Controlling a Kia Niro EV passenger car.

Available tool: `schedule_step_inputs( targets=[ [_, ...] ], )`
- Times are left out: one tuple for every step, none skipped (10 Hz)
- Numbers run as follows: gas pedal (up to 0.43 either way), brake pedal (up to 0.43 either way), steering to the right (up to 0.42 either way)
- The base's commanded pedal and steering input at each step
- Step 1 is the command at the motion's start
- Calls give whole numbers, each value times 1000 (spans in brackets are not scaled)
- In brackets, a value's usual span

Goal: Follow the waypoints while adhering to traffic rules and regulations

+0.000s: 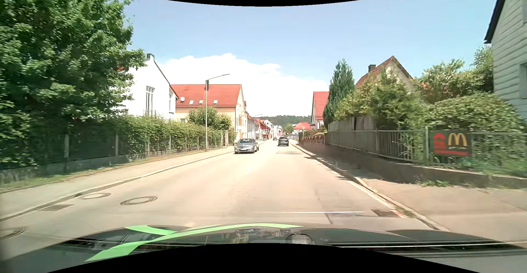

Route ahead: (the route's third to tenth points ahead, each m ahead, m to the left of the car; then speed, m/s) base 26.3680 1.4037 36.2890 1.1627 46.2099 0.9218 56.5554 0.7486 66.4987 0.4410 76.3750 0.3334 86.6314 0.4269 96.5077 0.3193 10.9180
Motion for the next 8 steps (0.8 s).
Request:
schedule_step_inputs(
  targets=[
    [98,0,3],
    [98,0,3],
    [110,0,3],
    [110,0,3],
    [110,0,3],
    [110,0,3],
    [110,0,3],
    [110,0,3]
  ],
)
